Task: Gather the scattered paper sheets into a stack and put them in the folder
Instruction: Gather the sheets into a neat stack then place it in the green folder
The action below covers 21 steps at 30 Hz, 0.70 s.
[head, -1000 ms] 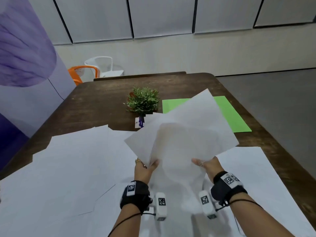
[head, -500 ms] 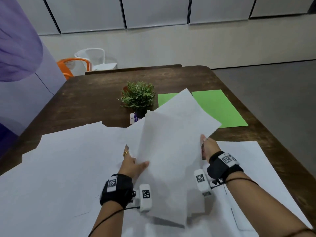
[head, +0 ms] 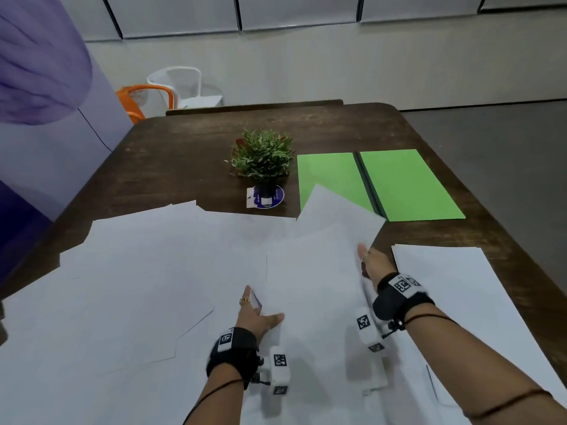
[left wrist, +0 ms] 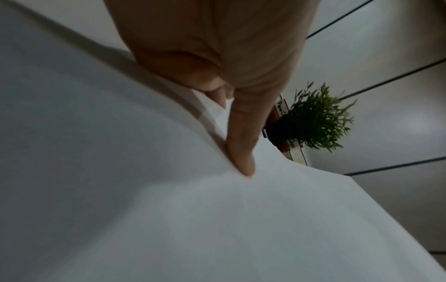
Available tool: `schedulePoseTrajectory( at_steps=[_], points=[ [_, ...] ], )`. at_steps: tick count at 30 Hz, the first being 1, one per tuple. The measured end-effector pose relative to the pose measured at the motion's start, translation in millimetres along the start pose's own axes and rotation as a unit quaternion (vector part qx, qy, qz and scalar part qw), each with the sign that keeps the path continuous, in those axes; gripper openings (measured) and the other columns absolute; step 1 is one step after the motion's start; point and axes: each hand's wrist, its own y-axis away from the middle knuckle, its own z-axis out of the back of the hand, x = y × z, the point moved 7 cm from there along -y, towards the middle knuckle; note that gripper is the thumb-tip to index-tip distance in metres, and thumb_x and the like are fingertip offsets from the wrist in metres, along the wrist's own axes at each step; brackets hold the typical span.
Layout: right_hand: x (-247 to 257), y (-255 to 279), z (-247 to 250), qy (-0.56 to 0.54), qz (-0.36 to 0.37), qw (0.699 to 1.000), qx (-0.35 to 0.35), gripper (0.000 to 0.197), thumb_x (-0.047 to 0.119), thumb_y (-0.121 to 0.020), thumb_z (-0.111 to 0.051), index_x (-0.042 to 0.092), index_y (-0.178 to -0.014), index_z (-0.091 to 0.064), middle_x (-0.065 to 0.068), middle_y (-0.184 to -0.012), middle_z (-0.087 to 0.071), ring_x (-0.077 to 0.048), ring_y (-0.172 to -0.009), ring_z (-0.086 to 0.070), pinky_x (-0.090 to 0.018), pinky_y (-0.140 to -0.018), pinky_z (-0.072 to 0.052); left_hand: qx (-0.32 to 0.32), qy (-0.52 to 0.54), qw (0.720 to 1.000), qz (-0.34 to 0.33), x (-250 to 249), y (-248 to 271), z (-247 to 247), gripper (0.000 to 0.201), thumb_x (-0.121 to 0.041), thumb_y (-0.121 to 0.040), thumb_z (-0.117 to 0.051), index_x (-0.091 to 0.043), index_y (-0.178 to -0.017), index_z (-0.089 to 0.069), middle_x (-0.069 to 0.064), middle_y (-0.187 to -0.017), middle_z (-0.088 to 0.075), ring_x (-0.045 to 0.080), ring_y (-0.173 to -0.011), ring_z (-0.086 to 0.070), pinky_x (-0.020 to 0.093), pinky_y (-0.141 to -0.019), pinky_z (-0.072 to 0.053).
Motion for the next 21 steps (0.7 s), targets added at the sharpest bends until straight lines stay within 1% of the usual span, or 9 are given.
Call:
schedulePoseTrajectory(
  at_steps=[1, 2, 4, 7, 9, 13, 16, 18, 21],
  points=[
    [12, 1, 5, 0.022, 0.029, 0.999, -0.023, 0.035, 0.029, -0.1, -0.039, 0.005, -0.081, -0.055, -0.009, -0.075, -0.053, -0.012, -0.062, -0.055, -0.025, -0.064, -0.039, -0.007, -0.012, 1.0, -0.002, 1, 1, 5, 0.117, 0.004, -0.065, -0.081, -0.028, -0.15, -0.008, 0.017, -0.148, -0.032, 0.033, -0.134, -0.037, 0.05, -0.102, -0.042],
    [23, 1, 10, 0.031, 0.065, 0.996, -0.044, 0.035, 0.027, -0.101, -0.039, 0.001, -0.088, -0.058, -0.01, -0.078, -0.054, -0.015, -0.065, -0.054, -0.026, -0.068, -0.04, -0.016, -0.025, 1.0, -0.006, 2, 1, 10, 0.112, 0.002, -0.067, -0.081, -0.025, -0.15, -0.012, 0.016, -0.148, -0.032, 0.032, -0.135, -0.035, 0.049, -0.103, -0.041],
    [47, 7, 19, -0.017, 0.116, 0.99, -0.077, 0.029, 0.027, -0.101, -0.038, 0.007, -0.095, -0.058, -0.005, -0.079, -0.054, -0.015, -0.071, -0.05, -0.025, -0.073, -0.038, -0.029, -0.057, 0.998, -0.012, 3, -2, 18, 0.106, 0.002, -0.068, -0.08, -0.022, -0.149, -0.017, 0.014, -0.148, -0.033, 0.03, -0.135, -0.035, 0.047, -0.105, -0.039],
    [71, 15, 31, -0.089, 0.162, 0.973, -0.135, 0.032, 0.032, -0.1, -0.04, 0.014, -0.075, -0.048, 0.003, -0.064, -0.039, -0.009, -0.061, -0.037, -0.027, -0.069, -0.036, -0.032, -0.103, 0.994, -0.013, 3, -4, 21, 0.097, 0.001, -0.067, -0.08, -0.021, -0.145, -0.026, 0.014, -0.138, -0.046, 0.028, -0.122, -0.049, 0.045, -0.101, -0.044],
    [82, 24, 37, -0.168, 0.172, 0.957, -0.16, 0.031, 0.034, -0.1, -0.039, 0.019, -0.073, -0.047, 0.006, -0.064, -0.04, -0.007, -0.06, -0.04, -0.029, -0.07, -0.04, -0.035, -0.133, 0.99, -0.022, 1, -6, 20, 0.086, 0.0, -0.068, -0.078, -0.019, -0.139, -0.035, 0.014, -0.127, -0.056, 0.028, -0.109, -0.057, 0.043, -0.097, -0.048],
    [82, 30, 36, -0.378, 0.121, 0.907, -0.142, 0.024, 0.026, -0.102, -0.038, 0.02, -0.08, -0.047, 0.005, -0.066, -0.05, 0.0, -0.047, -0.053, -0.015, -0.05, -0.048, -0.029, -0.159, 0.986, -0.035, -3, -8, 16, 0.051, 0.002, -0.078, -0.068, -0.016, -0.119, -0.043, 0.011, -0.107, -0.06, 0.026, -0.093, -0.06, 0.029, -0.077, -0.05],
    [52, 26, 37, -0.387, 0.043, 0.91, -0.145, 0.026, 0.025, -0.102, -0.038, 0.018, -0.078, -0.044, 0.002, -0.069, -0.054, -0.008, -0.056, -0.054, -0.02, -0.051, -0.046, -0.011, -0.158, 0.987, -0.04, -3, -12, 16, 0.029, 0.0, -0.087, -0.058, -0.01, -0.113, -0.049, 0.011, -0.11, -0.061, 0.026, -0.093, -0.061, 0.032, -0.081, -0.05],
    [27, 23, 47, -0.378, 0.001, 0.912, -0.163, 0.029, 0.025, -0.102, -0.035, 0.02, -0.074, -0.039, 0.001, -0.074, -0.044, -0.006, -0.058, -0.05, -0.016, -0.051, -0.046, -0.004, -0.156, 0.986, -0.049, -3, -13, 16, 0.028, 0.0, -0.088, -0.056, -0.008, -0.114, -0.051, 0.012, -0.109, -0.063, 0.027, -0.094, -0.063, 0.033, -0.082, -0.051],
    [-6, 13, 57, -0.464, -0.078, 0.868, -0.16, 0.03, 0.023, -0.103, -0.032, 0.017, -0.073, -0.037, 0.003, -0.075, -0.035, -0.002, -0.048, -0.045, -0.011, -0.038, -0.038, 0.004, -0.136, 0.99, -0.043, 0, -12, 19, 0.029, 0.0, -0.088, -0.059, -0.008, -0.115, -0.052, 0.016, -0.106, -0.067, 0.031, -0.092, -0.066, 0.039, -0.082, -0.054]
  ],
)
